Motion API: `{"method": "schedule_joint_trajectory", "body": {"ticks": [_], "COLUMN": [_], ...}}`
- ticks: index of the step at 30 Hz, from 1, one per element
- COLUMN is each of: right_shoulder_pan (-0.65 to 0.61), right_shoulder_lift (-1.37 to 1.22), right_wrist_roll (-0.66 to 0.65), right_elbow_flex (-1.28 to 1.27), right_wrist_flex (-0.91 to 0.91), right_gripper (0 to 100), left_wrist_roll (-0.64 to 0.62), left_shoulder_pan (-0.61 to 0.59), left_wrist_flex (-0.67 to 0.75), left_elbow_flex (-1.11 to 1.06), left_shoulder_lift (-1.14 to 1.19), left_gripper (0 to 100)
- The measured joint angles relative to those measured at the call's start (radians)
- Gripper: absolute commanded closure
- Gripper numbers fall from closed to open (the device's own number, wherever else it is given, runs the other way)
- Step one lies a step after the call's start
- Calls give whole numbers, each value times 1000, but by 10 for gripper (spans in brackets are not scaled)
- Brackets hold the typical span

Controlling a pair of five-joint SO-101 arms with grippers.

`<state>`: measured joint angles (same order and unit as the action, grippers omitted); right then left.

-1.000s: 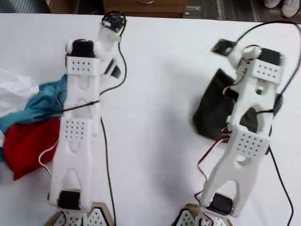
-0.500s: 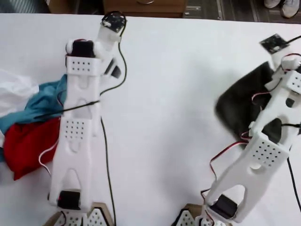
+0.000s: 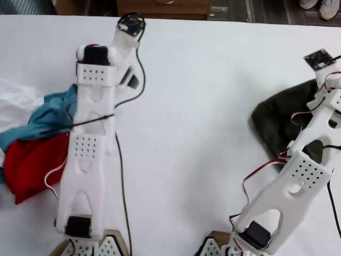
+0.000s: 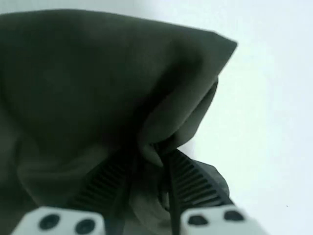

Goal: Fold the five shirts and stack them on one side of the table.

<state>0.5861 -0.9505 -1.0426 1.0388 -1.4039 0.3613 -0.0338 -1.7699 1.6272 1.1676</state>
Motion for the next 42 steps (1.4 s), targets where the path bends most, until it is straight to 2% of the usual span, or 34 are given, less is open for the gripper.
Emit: {"method": "schedule_joint_trajectory", "body": {"ticks": [3, 7, 9, 16, 19, 24, 27, 29, 35, 42], "right_shoulder_pan": [5, 5, 6, 44, 57, 66, 69, 86, 137, 181], "right_shoulder_lift": [-12, -23, -23, -23, -23, -15, -14, -14, 14, 14], "right_wrist_roll": [0, 0, 0, 5, 5, 5, 5, 2, -114, -132], "right_elbow_flex": [0, 0, 0, 21, 60, 86, 86, 86, 87, 87], "right_wrist_flex": [0, 9, 40, 110, 21, -227, -279, -285, -284, -242], "right_gripper": [962, 854, 833, 832, 832, 832, 832, 832, 832, 832], "left_wrist_roll": [0, 0, 0, 0, 0, 0, 0, 0, 0, 0], "left_shoulder_pan": [0, 0, 0, 0, 0, 0, 0, 0, 0, 0], "left_wrist_flex": [0, 0, 0, 0, 0, 0, 0, 0, 0, 0], "left_elbow_flex": [0, 0, 0, 0, 0, 0, 0, 0, 0, 0], "left_shoulder_lift": [0, 0, 0, 0, 0, 0, 0, 0, 0, 0], "left_gripper": [736, 736, 736, 736, 736, 736, 736, 736, 736, 736]}}
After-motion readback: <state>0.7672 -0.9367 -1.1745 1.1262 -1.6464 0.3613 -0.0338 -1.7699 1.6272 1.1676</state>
